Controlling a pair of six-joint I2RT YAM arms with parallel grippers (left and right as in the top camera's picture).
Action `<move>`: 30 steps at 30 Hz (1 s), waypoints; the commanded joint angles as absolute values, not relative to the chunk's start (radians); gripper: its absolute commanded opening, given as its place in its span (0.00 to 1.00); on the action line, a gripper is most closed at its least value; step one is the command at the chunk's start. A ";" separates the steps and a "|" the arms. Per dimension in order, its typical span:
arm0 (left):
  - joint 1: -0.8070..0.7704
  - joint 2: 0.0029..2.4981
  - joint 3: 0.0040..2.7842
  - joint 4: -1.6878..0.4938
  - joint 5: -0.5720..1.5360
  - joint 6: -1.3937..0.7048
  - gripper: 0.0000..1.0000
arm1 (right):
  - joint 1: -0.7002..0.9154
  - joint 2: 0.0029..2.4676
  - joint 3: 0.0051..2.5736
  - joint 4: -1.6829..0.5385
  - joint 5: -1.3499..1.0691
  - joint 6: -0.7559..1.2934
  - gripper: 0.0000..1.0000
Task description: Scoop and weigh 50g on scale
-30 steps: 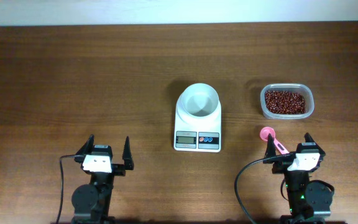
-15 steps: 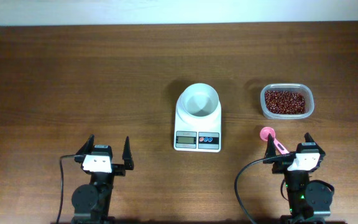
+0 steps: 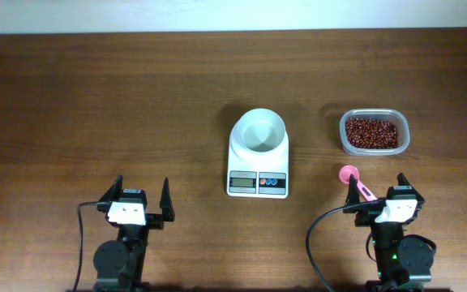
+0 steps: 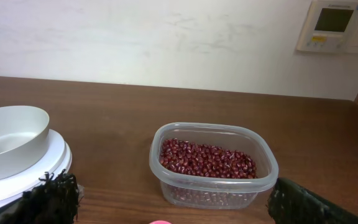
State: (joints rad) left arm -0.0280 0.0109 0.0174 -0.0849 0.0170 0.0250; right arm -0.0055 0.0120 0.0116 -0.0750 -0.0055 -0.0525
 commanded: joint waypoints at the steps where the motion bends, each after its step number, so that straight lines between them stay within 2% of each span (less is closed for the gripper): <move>1: -0.027 0.011 0.009 -0.083 0.003 0.012 0.99 | 0.000 0.015 0.006 -0.079 -0.004 -0.049 0.99; 24: -0.027 0.011 0.009 -0.083 0.003 0.012 0.99 | 0.000 0.015 0.006 -0.079 -0.004 -0.049 0.99; 30: -0.028 0.011 0.009 -0.006 -0.033 0.015 0.99 | 0.000 0.015 0.006 -0.079 -0.004 -0.049 0.99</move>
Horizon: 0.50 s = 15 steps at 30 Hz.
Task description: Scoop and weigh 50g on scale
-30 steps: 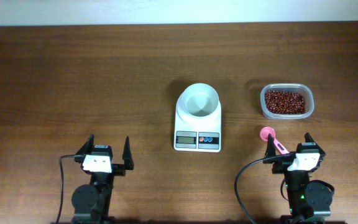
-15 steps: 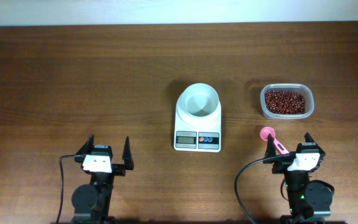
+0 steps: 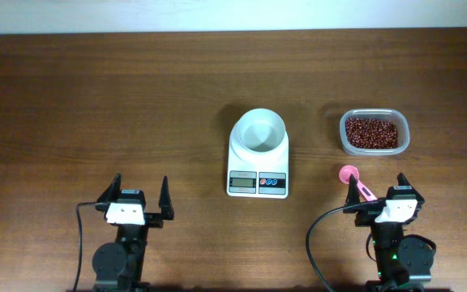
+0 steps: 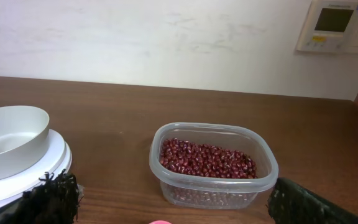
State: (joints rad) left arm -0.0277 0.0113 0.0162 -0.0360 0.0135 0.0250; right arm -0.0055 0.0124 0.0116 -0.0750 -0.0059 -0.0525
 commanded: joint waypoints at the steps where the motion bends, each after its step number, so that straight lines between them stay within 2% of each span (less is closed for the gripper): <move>1: -0.028 0.011 0.009 0.042 -0.012 0.015 0.99 | 0.000 0.015 0.006 -0.080 -0.004 -0.049 0.99; 3: -0.028 0.011 0.009 0.186 0.006 0.015 0.99 | 0.000 0.015 0.006 -0.079 -0.004 -0.049 0.99; 4: -0.028 0.011 0.009 0.308 -0.055 0.015 0.99 | 0.000 0.015 0.006 -0.080 -0.004 -0.049 0.99; 7: -0.028 0.011 0.010 0.456 -0.116 0.015 0.99 | 0.000 0.015 0.006 -0.079 -0.004 -0.049 0.99; 12: -0.028 0.018 0.061 0.477 -0.160 0.015 0.99 | 0.000 0.015 0.006 -0.080 -0.004 -0.049 0.99; 15: -0.028 0.067 0.151 0.397 -0.190 0.016 0.99 | 0.000 0.015 0.006 -0.079 -0.004 -0.049 0.99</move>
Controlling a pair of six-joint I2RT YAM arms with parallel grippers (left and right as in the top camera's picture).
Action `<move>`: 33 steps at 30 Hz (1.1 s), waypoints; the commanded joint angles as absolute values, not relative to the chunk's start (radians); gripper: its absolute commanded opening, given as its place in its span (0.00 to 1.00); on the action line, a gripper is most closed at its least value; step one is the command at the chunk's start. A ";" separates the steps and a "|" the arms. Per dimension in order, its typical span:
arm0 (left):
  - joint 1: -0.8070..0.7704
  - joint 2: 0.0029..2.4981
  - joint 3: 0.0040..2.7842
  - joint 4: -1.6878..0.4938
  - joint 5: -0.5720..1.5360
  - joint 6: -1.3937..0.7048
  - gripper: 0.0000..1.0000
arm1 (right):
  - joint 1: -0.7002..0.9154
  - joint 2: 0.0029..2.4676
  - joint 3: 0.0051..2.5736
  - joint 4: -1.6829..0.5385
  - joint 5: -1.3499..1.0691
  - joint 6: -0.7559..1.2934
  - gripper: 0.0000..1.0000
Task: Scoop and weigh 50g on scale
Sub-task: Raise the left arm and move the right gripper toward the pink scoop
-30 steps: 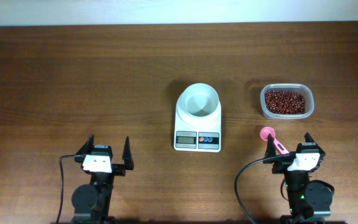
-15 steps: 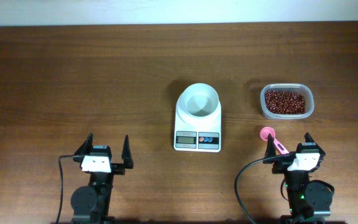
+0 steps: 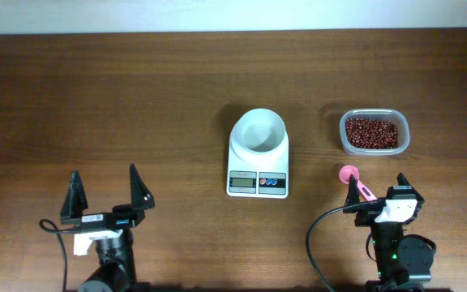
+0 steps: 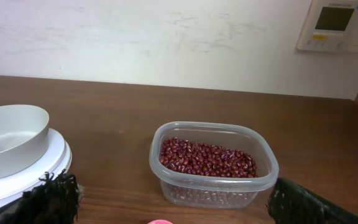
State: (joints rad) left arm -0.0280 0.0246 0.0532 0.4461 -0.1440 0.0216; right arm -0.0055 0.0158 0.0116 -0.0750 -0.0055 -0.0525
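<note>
A white scale [image 3: 258, 165] carries a white bowl [image 3: 259, 131] at the table's middle; the bowl [image 4: 8, 140] also shows at left in the right wrist view. A clear tub of red beans [image 3: 373, 132] stands to its right, seen close as the tub [image 4: 211, 163]. The pink scoop [image 3: 355, 183] lies in front of the tub, its tip [image 4: 159, 221] just showing. My right gripper [image 3: 377, 188] is open, straddling the scoop's handle. My left gripper [image 3: 102, 188] is open near the front left, over bare wood.
The scale's display and buttons [image 3: 257, 184] face the front edge. A wall thermostat [image 4: 334, 25] hangs behind the table. A wooden edge borders the far left.
My left gripper has shifted left and its fingers stand wider and higher in the overhead view. The right gripper, scoop, tub and scale are unchanged.
At both earlier moments the two grippers rested open at the front of the table, the right one around the pink scoop's handle. Only the left arm has moved since, now further left.
</note>
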 commanded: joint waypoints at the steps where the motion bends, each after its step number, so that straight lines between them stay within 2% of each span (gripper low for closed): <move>1: -0.028 0.108 0.208 0.348 -0.205 0.017 0.99 | 0.000 0.015 0.006 -0.080 -0.004 -0.049 0.99; 6: -0.028 0.345 0.453 0.189 -0.206 0.046 0.99 | 0.000 0.015 0.006 -0.080 -0.004 -0.049 0.99; 12: -0.028 0.697 0.862 -0.247 -0.056 0.045 0.99 | 0.000 0.015 0.006 -0.079 -0.012 -0.040 0.99; 14: -0.028 0.808 0.991 -0.392 0.046 0.045 0.99 | 0.000 0.015 0.006 -0.075 -0.066 0.154 0.99; 18: -0.028 0.887 1.024 -0.406 0.168 0.045 0.99 | 0.000 0.015 0.006 -0.052 -0.339 0.728 0.99; 20: -0.028 0.908 1.024 -0.406 0.223 0.045 0.99 | 0.000 0.015 0.006 -0.046 -0.505 0.831 0.99; 23: -0.028 0.910 1.024 -0.409 0.225 0.045 0.99 | 0.000 0.015 0.006 -0.039 -0.533 0.925 0.99; 24: -0.028 0.910 1.024 -0.410 0.225 0.045 0.99 | 0.000 0.015 0.006 -0.009 -0.519 0.924 0.99; 27: -0.028 0.910 1.024 -0.411 0.225 0.045 0.99 | 0.000 0.015 0.028 0.095 -0.488 0.745 0.99; 33: -0.028 0.911 1.024 -0.426 0.224 0.046 0.99 | 0.000 0.221 0.416 -0.412 -0.334 0.413 0.99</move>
State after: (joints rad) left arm -0.0277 0.9119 1.0012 -0.4145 0.2104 0.0376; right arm -0.0055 0.1226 0.2516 -0.3111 -0.4221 0.5869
